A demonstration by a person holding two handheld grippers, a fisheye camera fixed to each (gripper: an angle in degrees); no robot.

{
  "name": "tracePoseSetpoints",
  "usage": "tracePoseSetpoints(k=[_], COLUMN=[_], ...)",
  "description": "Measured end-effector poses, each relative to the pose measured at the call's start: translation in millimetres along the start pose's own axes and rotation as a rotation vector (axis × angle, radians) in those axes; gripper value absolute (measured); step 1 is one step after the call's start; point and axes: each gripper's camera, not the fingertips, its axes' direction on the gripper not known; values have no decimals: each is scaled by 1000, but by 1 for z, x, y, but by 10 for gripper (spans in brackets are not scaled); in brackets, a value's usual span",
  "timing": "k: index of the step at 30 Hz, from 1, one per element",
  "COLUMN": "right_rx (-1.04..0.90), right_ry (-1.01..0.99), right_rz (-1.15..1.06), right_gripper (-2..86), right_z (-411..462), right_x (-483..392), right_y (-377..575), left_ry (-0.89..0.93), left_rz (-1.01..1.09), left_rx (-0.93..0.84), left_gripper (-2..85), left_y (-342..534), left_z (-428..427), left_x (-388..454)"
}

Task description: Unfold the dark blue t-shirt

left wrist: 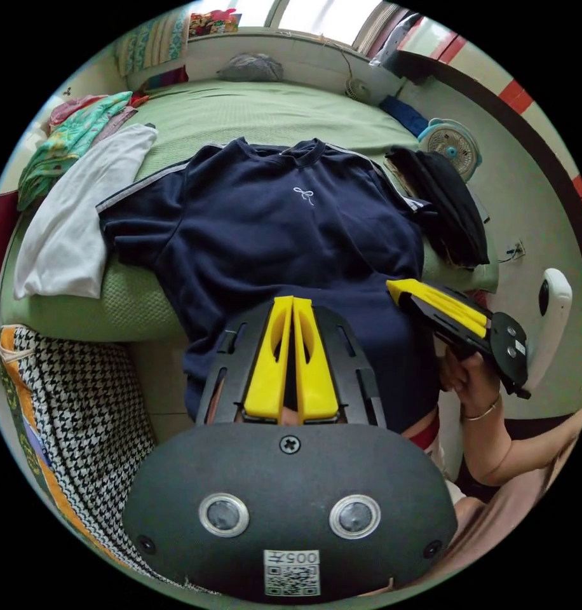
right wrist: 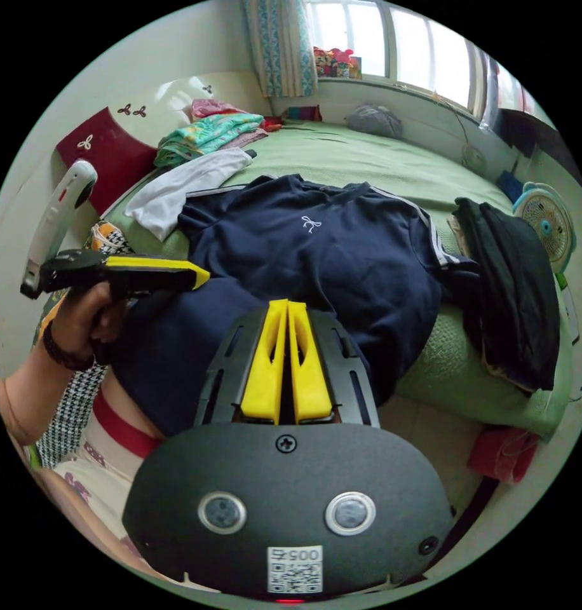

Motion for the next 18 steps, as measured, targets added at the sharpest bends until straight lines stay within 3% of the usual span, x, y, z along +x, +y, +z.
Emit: tracePoseSetpoints(k=[6,9,12,14,18], right_rx=[120,223,208,149,-24], right_ry=[-131,-4,230,301,383], right_rz=[27,52,23,7,11], right_gripper=[-8,-4,43,92,101], right_z=[-10,-19,-12,2,41], right_x=[31,56,78,99,124], right_y=[-15,-37,-71,-97,-122], left_ry=[-9,-26,-1,-10,-47], left_rz=[29,-18,-34,-24,-57], left_rx=[136,165,321,330,245], left_gripper=[-6,-7,-7,-7,-7], left_y=[-27,-49,-58,-65,-80], left_z=[-25,-20,-23,-19,10], left_x=[-1,-4,-5,-4,-9])
